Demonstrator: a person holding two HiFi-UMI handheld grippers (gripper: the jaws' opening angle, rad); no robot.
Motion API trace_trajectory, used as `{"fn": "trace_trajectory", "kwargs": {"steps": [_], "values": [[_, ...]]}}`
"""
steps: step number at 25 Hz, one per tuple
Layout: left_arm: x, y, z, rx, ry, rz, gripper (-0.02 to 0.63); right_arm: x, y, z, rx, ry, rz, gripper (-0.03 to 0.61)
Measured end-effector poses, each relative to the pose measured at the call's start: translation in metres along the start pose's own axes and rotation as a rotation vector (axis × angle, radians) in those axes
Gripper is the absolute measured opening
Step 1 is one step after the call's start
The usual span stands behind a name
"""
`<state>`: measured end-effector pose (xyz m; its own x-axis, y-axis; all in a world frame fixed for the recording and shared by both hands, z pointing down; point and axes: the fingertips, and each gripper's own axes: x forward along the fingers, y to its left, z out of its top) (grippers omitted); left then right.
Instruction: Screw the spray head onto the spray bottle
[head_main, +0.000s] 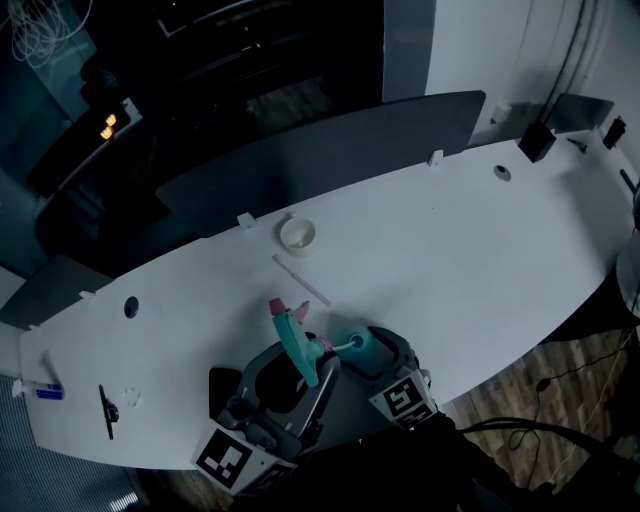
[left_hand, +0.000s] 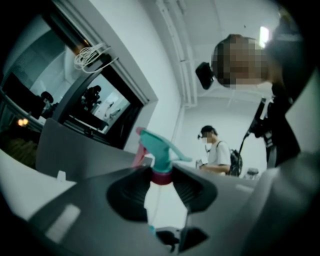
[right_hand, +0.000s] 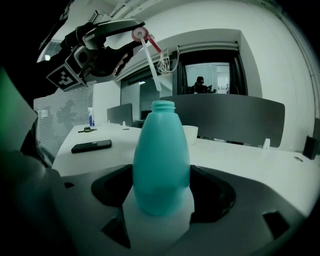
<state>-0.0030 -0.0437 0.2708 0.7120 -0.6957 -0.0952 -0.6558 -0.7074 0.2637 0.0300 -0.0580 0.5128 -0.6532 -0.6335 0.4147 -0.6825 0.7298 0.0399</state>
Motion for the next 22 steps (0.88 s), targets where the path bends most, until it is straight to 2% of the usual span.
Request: {"fn": "trace_trajectory", "kwargs": {"steps": [4,8,12,15,22], "values": [[0.009,0.002,-0.030,0.050,0.068,0.009,0.138,0.000,0.001,-0.001,-0.010,0.002,0.007,0.351],[0.029,0.004,-0.091,0.165,0.207,0.015,0.138,0.000,0.001,-0.002,-0.003,-0.005,0.015,0.351],[0.037,0.010,-0.135,0.239,0.263,0.038,0.138,0.002,0.002,-0.004,-0.011,-0.006,0.026,0.351],[0.037,0.017,-0.144,0.234,0.270,0.051,0.138,0.003,0.002,-0.007,-0.014,-0.014,0.035,0.351],[0.040,0.016,-0.146,0.205,0.261,0.028,0.138,0.001,0.000,-0.003,-0.011,-0.017,0.029,0.351]]}}
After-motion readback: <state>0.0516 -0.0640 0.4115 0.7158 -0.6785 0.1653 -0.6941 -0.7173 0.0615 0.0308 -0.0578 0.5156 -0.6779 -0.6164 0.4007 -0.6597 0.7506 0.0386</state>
